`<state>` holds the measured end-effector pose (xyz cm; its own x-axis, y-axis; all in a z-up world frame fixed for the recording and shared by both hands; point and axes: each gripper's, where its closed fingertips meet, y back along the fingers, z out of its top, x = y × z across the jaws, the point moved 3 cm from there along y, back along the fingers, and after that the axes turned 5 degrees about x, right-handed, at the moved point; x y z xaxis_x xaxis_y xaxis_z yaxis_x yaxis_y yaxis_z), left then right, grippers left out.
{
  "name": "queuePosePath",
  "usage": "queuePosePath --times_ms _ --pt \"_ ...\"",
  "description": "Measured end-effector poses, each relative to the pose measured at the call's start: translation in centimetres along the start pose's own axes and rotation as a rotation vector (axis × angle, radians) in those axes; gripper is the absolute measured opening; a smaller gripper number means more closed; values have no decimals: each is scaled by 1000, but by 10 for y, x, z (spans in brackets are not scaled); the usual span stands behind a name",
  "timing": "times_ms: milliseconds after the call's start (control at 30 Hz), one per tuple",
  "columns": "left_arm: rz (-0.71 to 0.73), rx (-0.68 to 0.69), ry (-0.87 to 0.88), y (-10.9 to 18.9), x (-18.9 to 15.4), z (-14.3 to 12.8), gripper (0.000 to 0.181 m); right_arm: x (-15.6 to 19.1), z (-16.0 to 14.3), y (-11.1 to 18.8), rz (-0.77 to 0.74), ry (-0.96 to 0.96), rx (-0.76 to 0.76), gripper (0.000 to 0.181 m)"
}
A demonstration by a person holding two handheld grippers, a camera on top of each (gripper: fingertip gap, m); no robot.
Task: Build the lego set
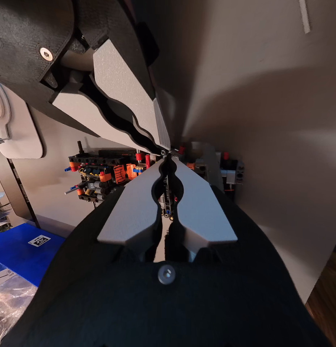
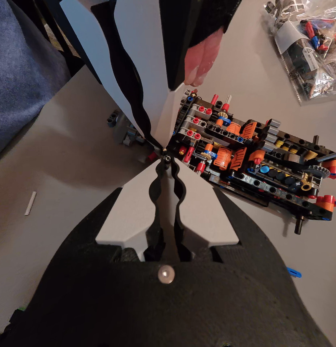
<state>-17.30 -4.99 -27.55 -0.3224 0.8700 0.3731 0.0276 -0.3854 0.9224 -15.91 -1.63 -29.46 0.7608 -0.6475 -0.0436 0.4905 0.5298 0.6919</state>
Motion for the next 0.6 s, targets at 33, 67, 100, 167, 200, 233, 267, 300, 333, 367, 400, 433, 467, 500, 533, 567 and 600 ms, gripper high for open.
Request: queuePosePath --times_ms 33,67,100,167,200,233,267,300,333,367,400,433,467,500,533,567,600 --pt "-1 3 -2 0 0 0 0 0 0 0 2 -1 0 4" --pt "2 8 -7 0 0 0 0 0 0 0 3 -1 0 4" --pt "3 13 -12 0 -1 0 0 1 0 0 3 -1 0 4" --pt "4 25 -24 0 -1 0 0 0 0 0 4 -3 0 4" --pt "1 28 -30 0 -1 0 0 1 0 0 4 -4 1 4" --pt "-3 32 -33 0 -1 0 0 1 0 -1 5 -5 2 4" --pt "-5 37 -37 -1 -1 1 0 0 0 -1 5 -6 4 4" --pt "-8 42 -44 -1 -1 1 0 0 0 -1 4 -7 6 4" --pt "-11 46 -50 -1 -1 2 0 1 0 -1 4 -7 9 4" --pt "-14 51 -54 -1 -1 2 0 1 0 -1 4 -6 9 4" --pt "-16 54 -59 -2 -1 2 0 1 0 -1 3 -6 9 4" --pt "-14 57 -68 -2 -2 2 0 1 0 -1 4 -8 9 4" --pt "-12 60 -75 -2 -2 2 0 1 0 -1 5 -10 10 4" --pt "-14 61 -76 -2 -2 2 0 1 0 -1 5 -10 10 4" --pt "-15 62 -78 -2 -2 2 0 1 0 -1 7 -12 10 4" --pt "-14 67 -85 -2 -2 3 0 1 0 -1 7 -13 10 4" --pt "-12 73 -92 -2 -3 3 0 1 0 -1 8 -14 11 4"
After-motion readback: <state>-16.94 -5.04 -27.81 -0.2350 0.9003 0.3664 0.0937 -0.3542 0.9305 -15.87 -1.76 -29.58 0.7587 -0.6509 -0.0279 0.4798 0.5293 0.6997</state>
